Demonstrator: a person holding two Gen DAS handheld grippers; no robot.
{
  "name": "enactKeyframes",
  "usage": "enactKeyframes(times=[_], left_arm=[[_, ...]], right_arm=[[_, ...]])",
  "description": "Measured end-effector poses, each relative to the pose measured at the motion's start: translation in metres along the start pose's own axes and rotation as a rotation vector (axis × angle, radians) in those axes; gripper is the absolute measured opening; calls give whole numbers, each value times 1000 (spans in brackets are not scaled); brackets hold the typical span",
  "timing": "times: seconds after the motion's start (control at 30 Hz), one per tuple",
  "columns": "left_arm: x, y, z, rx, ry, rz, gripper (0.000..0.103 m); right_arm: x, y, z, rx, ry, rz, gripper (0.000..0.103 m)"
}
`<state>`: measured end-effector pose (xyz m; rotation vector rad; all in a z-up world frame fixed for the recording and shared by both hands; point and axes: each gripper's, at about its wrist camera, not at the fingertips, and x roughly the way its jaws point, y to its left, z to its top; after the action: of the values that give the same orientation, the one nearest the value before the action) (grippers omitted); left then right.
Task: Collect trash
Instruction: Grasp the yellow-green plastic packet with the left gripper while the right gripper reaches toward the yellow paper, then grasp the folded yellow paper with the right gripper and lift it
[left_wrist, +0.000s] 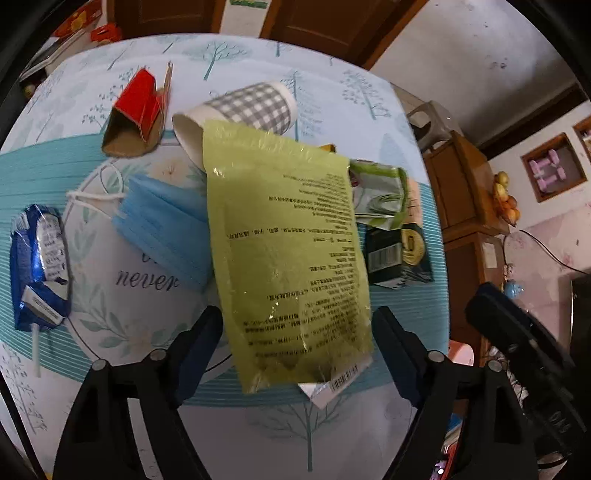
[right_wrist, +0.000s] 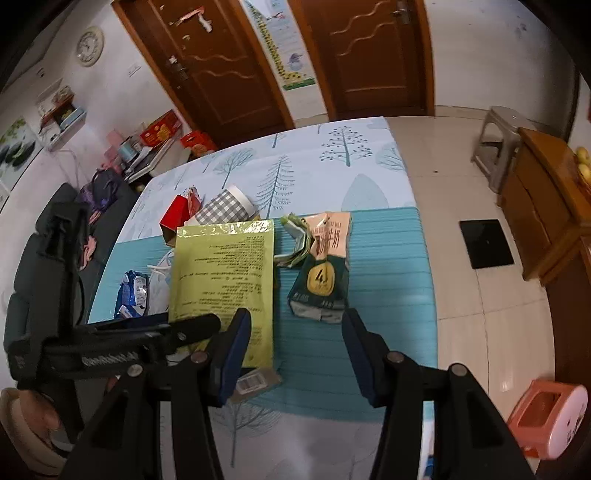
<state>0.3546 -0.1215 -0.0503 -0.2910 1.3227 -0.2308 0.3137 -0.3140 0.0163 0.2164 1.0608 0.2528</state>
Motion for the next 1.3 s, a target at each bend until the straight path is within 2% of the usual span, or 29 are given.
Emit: enactKeyframes(times=[0.03,0.07,0.13,0.17,0.2,0.23,0.3,0.4,0.6,0.8,1.0,1.2,1.3], left_arm=[[5,0,-1,-15,5,2,70],[8,1,-2,-24,9,1,59],[10,1,-4,-45,5,11,54],[9,2,-5,-59,-11,9,47],[6,2,-6,-67,-23,10,32],[4,4,-7,-71,-30,5,25],[0,4,-8,-86,-40,0,18],[-11,4,-11,-109,-68,15,14],[-56,24,-14,-191,-126,19,12],[-95,60,-19,-330,-141,50,11],[-120,83,-25,-402,-171,74,10],[-132,99,-33,-441,-181,77,11],[-136,104,-36,-451,-184,84,11]], right_arm=[[3,-3,3,-10,6,10,51],[5,-4,6,-17,10,17,51],[9,-7,11,-31,20,34,51],[11,-8,13,-38,22,40,51],[13,-8,15,-46,23,46,51],[14,-8,19,-55,24,54,51],[17,-8,24,-68,22,67,51],[21,-6,32,-89,18,78,51],[31,3,50,-149,6,91,51],[48,17,60,-198,29,117,51],[68,48,57,-278,84,167,51],[107,76,50,-378,172,97,51],[128,84,46,-423,208,35,51]])
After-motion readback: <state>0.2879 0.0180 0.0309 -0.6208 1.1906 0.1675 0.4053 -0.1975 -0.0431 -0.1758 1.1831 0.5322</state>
